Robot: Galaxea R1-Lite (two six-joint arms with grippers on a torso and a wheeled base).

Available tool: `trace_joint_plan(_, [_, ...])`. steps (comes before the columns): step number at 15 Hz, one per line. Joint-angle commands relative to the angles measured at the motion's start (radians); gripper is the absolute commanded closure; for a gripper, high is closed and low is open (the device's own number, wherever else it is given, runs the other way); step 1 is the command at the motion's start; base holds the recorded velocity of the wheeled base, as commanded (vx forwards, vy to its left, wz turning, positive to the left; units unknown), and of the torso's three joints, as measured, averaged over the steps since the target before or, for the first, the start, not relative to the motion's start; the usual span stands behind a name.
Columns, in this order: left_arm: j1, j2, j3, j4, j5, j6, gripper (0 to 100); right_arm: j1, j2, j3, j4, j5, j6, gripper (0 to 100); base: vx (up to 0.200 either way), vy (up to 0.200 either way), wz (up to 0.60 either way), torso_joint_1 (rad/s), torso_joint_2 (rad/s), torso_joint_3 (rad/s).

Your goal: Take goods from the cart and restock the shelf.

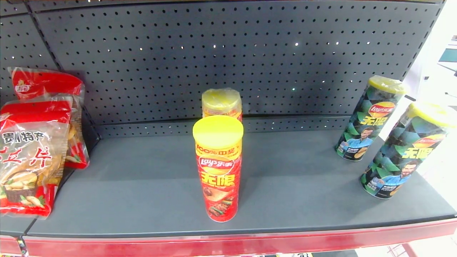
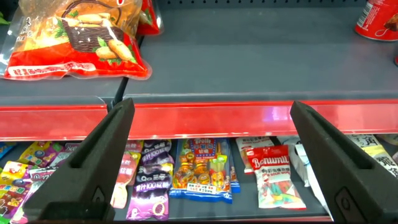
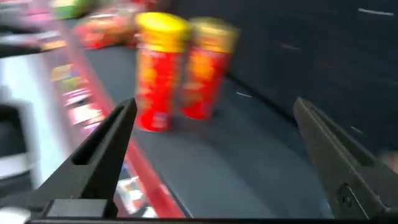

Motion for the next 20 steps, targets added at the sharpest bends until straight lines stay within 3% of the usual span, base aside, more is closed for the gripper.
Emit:
trace_joint_plan(1, [0.000, 0.001, 0.000, 0.000, 0.000, 0.000, 0, -0.180, -0.326, 0.325, 0.018, -0.210, 0.176, 0, 0.000, 0.000, 0.00, 0.000, 0.00, 0.000])
trace_joint_plan(2, [0.000, 0.001, 0.000, 0.000, 0.000, 0.000, 0, -0.214, -0.380, 0.404, 0.032, -0.221, 0.239, 0, 0.000, 0.000, 0.00, 0.000, 0.00, 0.000])
trace_joint_plan(4, [0.000, 0.001, 0.000, 0.000, 0.000, 0.000, 0, -0.236, -0.470, 0.404, 0.271, -0.243, 0.271, 0, 0.000, 0.000, 0.00, 0.000, 0.00, 0.000])
trace_joint_plan(5, [0.000, 0.001, 0.000, 0.000, 0.000, 0.000, 0, -0.236, -0.475, 0.404, 0.277, -0.246, 0.269, 0, 0.000, 0.000, 0.00, 0.000, 0.00, 0.000])
trace_joint_plan(6, [0.000, 0.001, 0.000, 0.000, 0.000, 0.000, 0, -0.248, -0.572, 0.395, 0.425, -0.341, 0.260, 0, 0.000, 0.000, 0.00, 0.000, 0.00, 0.000])
trace_joint_plan(9, [0.000, 0.001, 0.000, 0.000, 0.000, 0.000, 0, -0.269, -0.642, 0.403, 0.400, -0.413, 0.227, 0, 0.000, 0.000, 0.00, 0.000, 0.00, 0.000])
trace_joint_plan(10, [0.000, 0.001, 0.000, 0.000, 0.000, 0.000, 0, -0.315, -0.681, 0.404, 0.451, -0.450, 0.237, 0, 0.000, 0.000, 0.00, 0.000, 0.00, 0.000])
trace_joint_plan(20, [0.000, 0.001, 0.000, 0.000, 0.002, 0.000, 0, -0.300, -0.702, 0.404, 0.451, -0.493, 0.237, 0, 0.000, 0.000, 0.00, 0.000, 0.00, 0.000])
